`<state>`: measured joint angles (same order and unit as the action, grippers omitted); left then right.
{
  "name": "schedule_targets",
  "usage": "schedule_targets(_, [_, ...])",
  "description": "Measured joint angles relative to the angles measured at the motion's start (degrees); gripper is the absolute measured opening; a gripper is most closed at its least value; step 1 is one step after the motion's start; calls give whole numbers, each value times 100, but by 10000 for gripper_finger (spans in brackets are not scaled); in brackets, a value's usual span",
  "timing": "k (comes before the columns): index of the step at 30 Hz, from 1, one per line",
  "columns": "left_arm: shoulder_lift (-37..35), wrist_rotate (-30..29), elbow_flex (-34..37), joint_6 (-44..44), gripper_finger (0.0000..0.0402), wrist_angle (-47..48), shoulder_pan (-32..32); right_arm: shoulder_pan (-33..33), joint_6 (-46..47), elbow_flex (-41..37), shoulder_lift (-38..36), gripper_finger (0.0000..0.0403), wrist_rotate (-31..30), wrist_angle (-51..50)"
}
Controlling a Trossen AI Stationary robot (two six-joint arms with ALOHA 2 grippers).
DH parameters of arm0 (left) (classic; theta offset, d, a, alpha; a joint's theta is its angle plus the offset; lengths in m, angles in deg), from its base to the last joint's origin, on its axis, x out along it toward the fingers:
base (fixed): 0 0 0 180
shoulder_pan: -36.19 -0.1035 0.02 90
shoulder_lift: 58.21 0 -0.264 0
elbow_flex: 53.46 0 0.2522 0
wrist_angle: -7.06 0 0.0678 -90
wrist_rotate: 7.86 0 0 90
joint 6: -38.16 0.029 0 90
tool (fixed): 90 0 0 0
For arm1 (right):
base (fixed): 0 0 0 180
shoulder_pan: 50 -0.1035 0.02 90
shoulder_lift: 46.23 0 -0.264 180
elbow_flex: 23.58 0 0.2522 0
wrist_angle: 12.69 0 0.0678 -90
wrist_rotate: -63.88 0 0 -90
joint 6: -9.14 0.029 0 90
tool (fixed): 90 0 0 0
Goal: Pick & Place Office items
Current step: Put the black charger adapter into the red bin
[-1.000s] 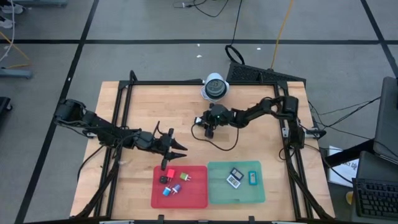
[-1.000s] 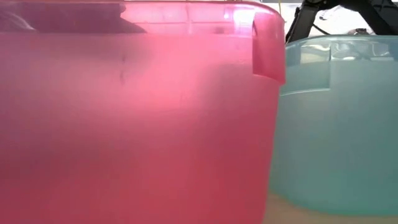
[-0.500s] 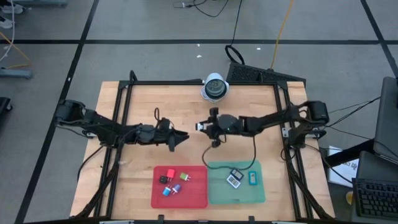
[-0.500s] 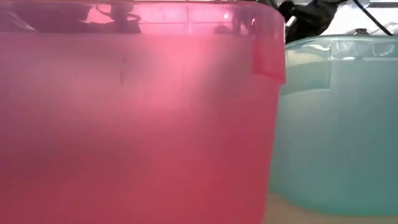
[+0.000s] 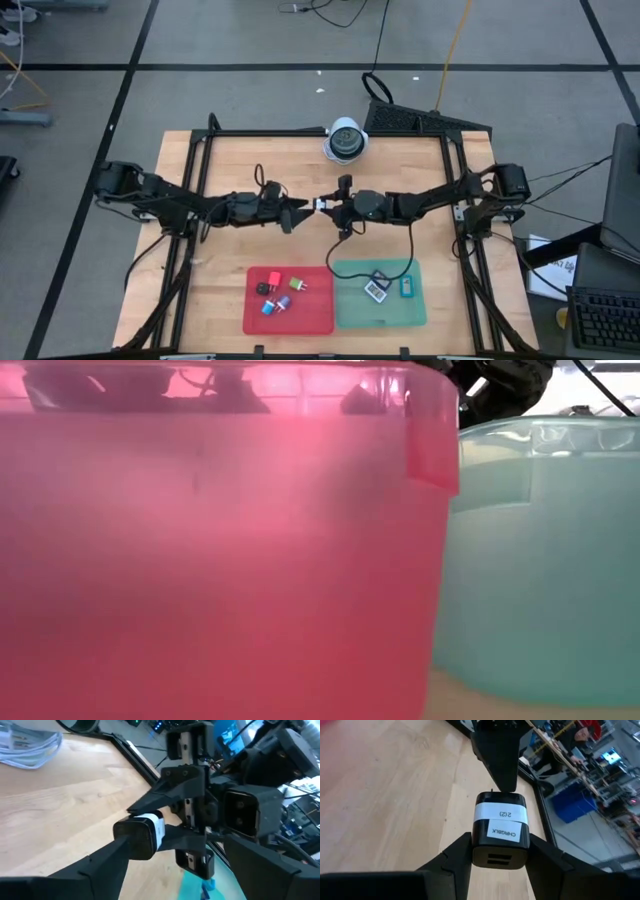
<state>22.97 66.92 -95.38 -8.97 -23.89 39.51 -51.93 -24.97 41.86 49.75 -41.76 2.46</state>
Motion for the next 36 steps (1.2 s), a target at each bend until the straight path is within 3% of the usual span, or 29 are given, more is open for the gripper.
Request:
schedule_targets(3, [12,8,-3,116,327,38,-62,-64,-43,0,1,140,-182,-77])
schedule_targets(13, [20,-156,8,353,302,-286,-311,-81,147,2,-11,140,370,-91])
schedule_targets(17, [24,253,8,76,299,-290,-285,-88,83,2,-11,140,371,197])
schedule_targets(26, [332,323,-132,-89,299,-281,-117,-163,-261,7,-11,140,64,641])
schedule_targets(36, [464,669,-442,0,254,-228,-118,-173,-256,7,-11,140,-231,561])
